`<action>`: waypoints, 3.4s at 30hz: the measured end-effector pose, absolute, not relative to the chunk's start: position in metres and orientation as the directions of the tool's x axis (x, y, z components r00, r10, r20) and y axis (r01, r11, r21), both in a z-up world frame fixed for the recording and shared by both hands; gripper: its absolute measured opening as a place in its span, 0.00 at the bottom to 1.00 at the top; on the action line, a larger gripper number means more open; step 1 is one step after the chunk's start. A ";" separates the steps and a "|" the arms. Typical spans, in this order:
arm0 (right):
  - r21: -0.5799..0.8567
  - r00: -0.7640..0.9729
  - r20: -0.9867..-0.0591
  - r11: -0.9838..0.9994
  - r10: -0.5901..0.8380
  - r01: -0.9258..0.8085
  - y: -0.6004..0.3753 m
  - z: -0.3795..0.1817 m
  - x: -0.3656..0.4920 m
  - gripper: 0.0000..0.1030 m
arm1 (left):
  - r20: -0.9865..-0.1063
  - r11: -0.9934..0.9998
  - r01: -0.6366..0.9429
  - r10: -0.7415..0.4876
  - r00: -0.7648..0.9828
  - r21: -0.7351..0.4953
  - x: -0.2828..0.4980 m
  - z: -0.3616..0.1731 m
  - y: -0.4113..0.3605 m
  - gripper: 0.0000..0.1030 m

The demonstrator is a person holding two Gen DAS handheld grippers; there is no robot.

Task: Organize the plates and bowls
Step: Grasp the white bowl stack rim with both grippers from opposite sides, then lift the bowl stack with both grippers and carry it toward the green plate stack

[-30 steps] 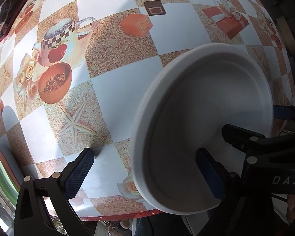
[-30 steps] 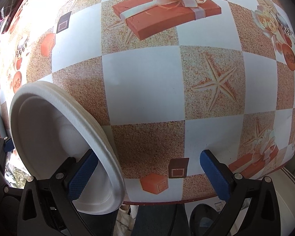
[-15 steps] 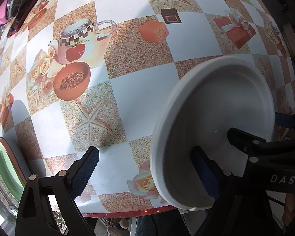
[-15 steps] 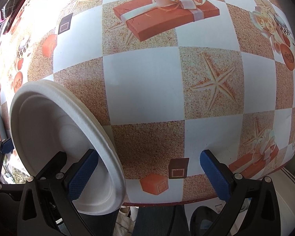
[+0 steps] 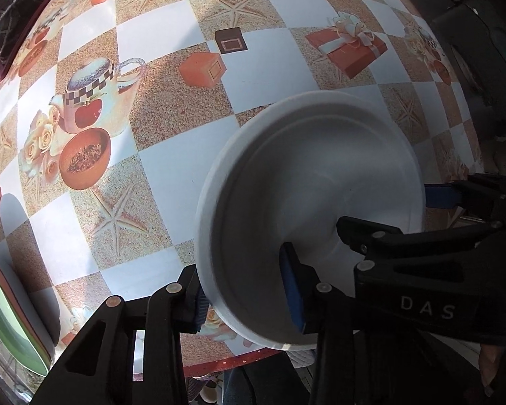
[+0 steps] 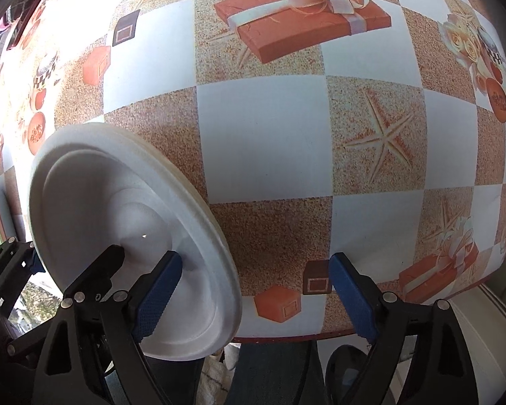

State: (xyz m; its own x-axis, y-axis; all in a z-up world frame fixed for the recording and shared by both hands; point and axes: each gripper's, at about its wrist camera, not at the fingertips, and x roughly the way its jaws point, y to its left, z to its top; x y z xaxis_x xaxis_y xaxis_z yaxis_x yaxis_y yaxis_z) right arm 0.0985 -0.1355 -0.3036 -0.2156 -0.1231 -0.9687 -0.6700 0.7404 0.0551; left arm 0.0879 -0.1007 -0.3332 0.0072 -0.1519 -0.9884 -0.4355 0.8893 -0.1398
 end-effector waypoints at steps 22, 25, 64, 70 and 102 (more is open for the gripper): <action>0.132 -0.271 -0.959 0.716 -0.082 -0.685 -0.121 -0.304 0.101 0.34 | -0.983 0.855 -0.490 -0.182 0.024 -0.171 0.085 -0.338 -0.079 0.30; 0.135 -0.284 -0.955 0.731 -0.084 -0.669 -0.116 -0.305 0.096 0.34 | -0.984 0.861 -0.481 -0.178 0.021 -0.167 0.083 -0.338 -0.078 0.30; 0.174 -0.312 -0.938 0.573 -0.153 -0.801 -0.014 -0.333 0.027 0.33 | -0.989 0.823 -0.552 -0.145 0.028 -0.136 -0.075 -0.305 0.013 0.33; 0.169 -0.298 -0.944 0.568 -0.141 -0.806 -0.013 -0.323 0.026 0.34 | -0.990 0.824 -0.551 -0.132 0.049 -0.137 -0.081 -0.292 0.031 0.33; 0.116 -0.182 -0.978 0.467 -0.098 -0.876 0.057 -0.261 0.041 0.34 | -0.988 0.780 -0.612 -0.057 0.142 -0.133 -0.079 -0.219 0.044 0.33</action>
